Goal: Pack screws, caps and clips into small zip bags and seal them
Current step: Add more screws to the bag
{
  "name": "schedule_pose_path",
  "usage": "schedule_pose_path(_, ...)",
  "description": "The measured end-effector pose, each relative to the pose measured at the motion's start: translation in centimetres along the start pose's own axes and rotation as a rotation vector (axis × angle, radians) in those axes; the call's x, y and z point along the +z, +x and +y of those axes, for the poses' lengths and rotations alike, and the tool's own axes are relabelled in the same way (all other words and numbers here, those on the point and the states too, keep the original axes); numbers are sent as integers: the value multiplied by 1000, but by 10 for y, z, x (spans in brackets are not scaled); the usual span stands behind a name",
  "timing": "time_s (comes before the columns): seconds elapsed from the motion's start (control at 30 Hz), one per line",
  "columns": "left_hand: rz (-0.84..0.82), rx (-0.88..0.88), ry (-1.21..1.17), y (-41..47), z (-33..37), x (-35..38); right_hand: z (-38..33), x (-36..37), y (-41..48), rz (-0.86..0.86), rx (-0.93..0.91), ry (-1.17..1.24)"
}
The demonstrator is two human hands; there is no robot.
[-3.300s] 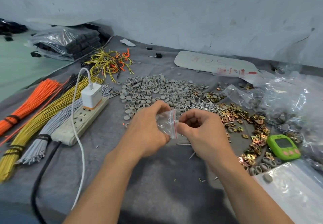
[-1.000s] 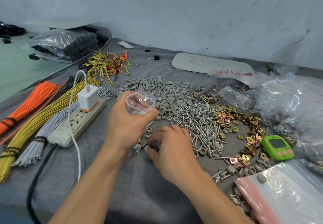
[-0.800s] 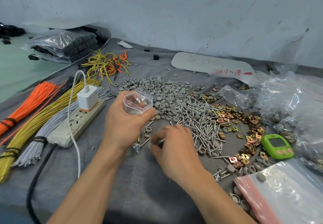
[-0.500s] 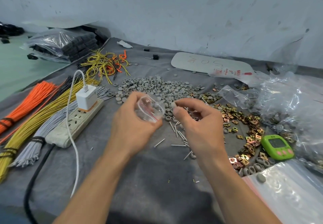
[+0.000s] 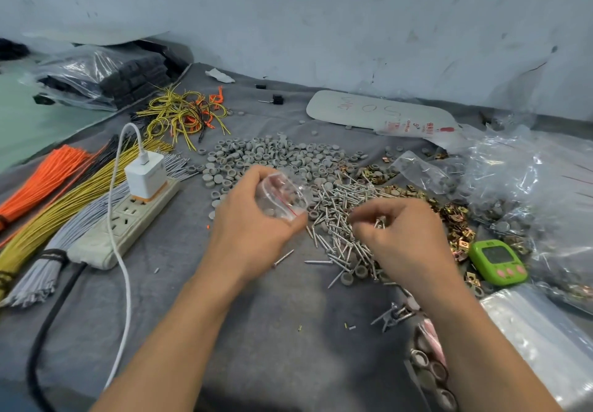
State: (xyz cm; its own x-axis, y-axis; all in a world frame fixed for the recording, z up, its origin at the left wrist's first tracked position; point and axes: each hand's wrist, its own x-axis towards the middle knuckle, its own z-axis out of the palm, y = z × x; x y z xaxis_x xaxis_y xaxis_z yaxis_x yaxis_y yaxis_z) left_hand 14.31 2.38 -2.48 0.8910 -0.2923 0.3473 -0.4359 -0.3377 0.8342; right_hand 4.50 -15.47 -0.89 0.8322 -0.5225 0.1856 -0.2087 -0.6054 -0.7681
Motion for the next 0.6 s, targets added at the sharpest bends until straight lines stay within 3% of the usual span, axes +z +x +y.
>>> schedule_pose_path(0.13, 37, -31, -103, 4, -7, -7, 4, -6, -8, -270, 72, -427)
schedule_pose_path(0.23, 47, -32, -94, 3, -8, -8, -3, 1, -11, -363, 100, -516)
schedule_pose_path(0.43, 33, -30, -69, 1, -7, -9, -10, 14, -8, -364, 48, -691)
schedule_pose_path(0.6, 10, -28, -2, 0, -5, -9, -5, 11, -8, -274, 56, -582)
